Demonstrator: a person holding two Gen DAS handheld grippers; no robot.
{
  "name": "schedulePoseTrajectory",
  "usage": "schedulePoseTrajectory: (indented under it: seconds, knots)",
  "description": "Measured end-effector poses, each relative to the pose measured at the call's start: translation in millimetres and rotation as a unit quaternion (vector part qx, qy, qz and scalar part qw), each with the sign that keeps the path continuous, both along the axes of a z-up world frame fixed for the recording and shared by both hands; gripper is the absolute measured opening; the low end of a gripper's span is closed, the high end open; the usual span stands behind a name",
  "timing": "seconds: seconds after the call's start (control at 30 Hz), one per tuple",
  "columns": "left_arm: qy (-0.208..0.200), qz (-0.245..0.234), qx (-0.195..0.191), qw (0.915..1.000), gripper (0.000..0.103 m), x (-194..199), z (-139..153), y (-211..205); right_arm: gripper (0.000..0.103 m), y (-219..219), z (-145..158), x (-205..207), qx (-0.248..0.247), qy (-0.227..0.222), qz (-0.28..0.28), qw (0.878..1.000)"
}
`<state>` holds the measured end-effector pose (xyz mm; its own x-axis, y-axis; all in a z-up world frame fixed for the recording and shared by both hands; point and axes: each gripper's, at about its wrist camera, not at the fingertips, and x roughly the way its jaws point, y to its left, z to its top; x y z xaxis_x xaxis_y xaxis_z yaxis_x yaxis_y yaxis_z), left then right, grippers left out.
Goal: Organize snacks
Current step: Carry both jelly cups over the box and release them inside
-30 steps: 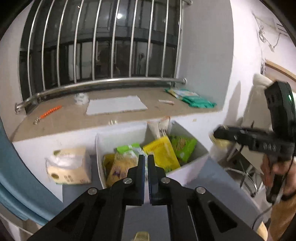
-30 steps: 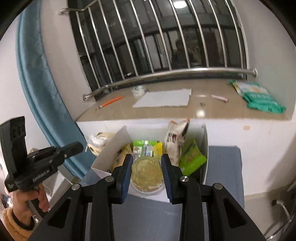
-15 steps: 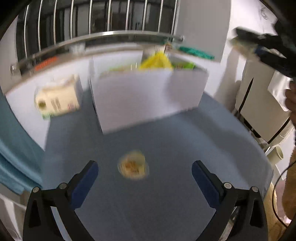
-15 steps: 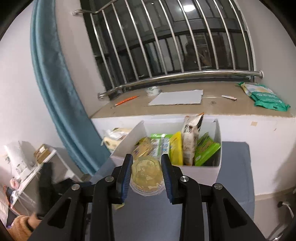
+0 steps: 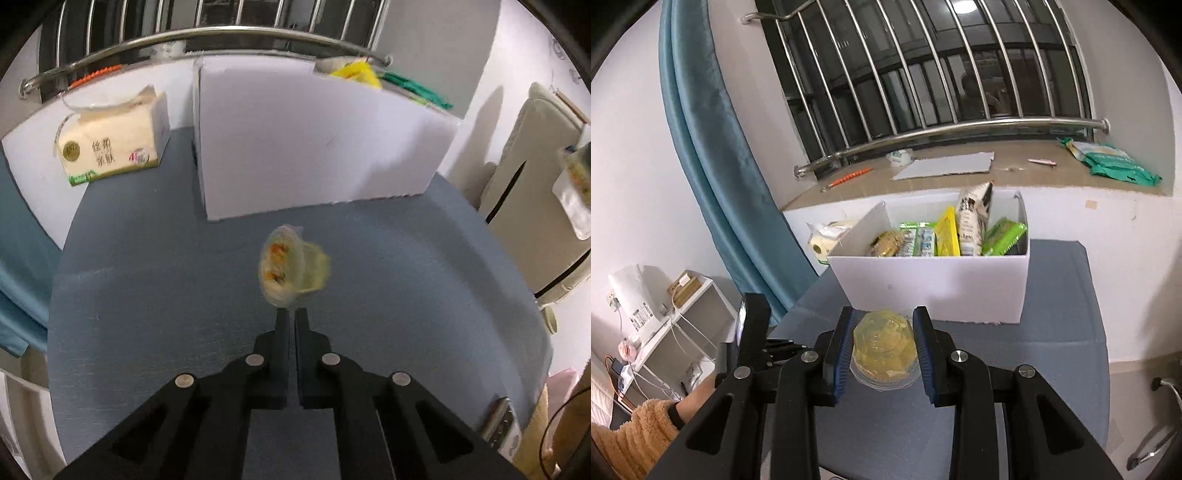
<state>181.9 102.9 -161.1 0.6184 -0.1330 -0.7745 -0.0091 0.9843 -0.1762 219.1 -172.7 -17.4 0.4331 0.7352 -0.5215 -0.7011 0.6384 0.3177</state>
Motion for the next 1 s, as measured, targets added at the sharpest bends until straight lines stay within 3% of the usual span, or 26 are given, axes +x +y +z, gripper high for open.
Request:
schedulePoseTrajectory:
  seconds: [0.07,0.2,0.27,0.3,0.33,0.37,0.4,0.43,0.8,0.83,0.87,0.9,0.93,1.0]
  knots:
    - [-0.009,0.000,0.015,0.9998,0.003,-3,5,-3,0.034,-3,-4,1,-0.001,0.002,-0.003,1.000]
    - [-0.008,-0.002,0.007,0.9999,0.003,1,7,0,0.034,-4,-10,7,-0.001,0.013,-0.010,1.000]
    - [0.006,0.003,-0.001,1.0000,0.008,8,3,1,0.034,-4,-12,8,0.004,0.020,-0.009,1.000]
    - [0.008,0.011,0.002,0.9999,0.033,12,6,2,0.034,-4,-13,8,0.004,0.019,-0.010,1.000]
    - [0.009,0.020,0.005,0.9997,0.075,16,8,5,0.034,-3,-14,7,0.002,0.018,-0.009,1.000]
    - [0.002,0.032,0.009,0.9994,0.095,20,8,4,0.034,-3,-15,7,0.001,0.019,-0.008,1.000]
    - [-0.012,0.037,0.010,0.9992,0.102,23,11,5,0.034,-3,-16,6,0.003,0.021,-0.008,1.000]
    - [-0.025,0.034,0.016,0.9990,0.102,28,11,1,0.034,-3,-17,6,0.004,0.024,-0.008,1.000]
    - [0.005,0.048,0.047,0.9977,0.102,79,-5,-22,0.034,-9,-22,8,0.007,0.032,-0.014,0.999]
    - [0.006,0.045,0.050,0.9977,0.093,80,-7,-21,0.034,-11,-23,8,0.008,0.034,-0.015,0.999]
    - [0.007,0.042,0.052,0.9977,0.077,80,-8,-21,0.034,-12,-23,9,0.008,0.035,-0.016,0.999]
    - [0.018,0.044,0.061,0.9970,0.041,83,-12,-22,0.034,-13,-24,10,0.008,0.035,-0.017,0.999]
    - [0.020,0.046,0.065,0.9966,0.033,83,-12,-22,0.034,-14,-25,10,0.008,0.036,-0.018,0.999]
    - [0.024,0.031,0.050,0.9980,0.032,81,-6,-22,0.034,-15,-26,10,0.011,0.039,-0.018,0.999]
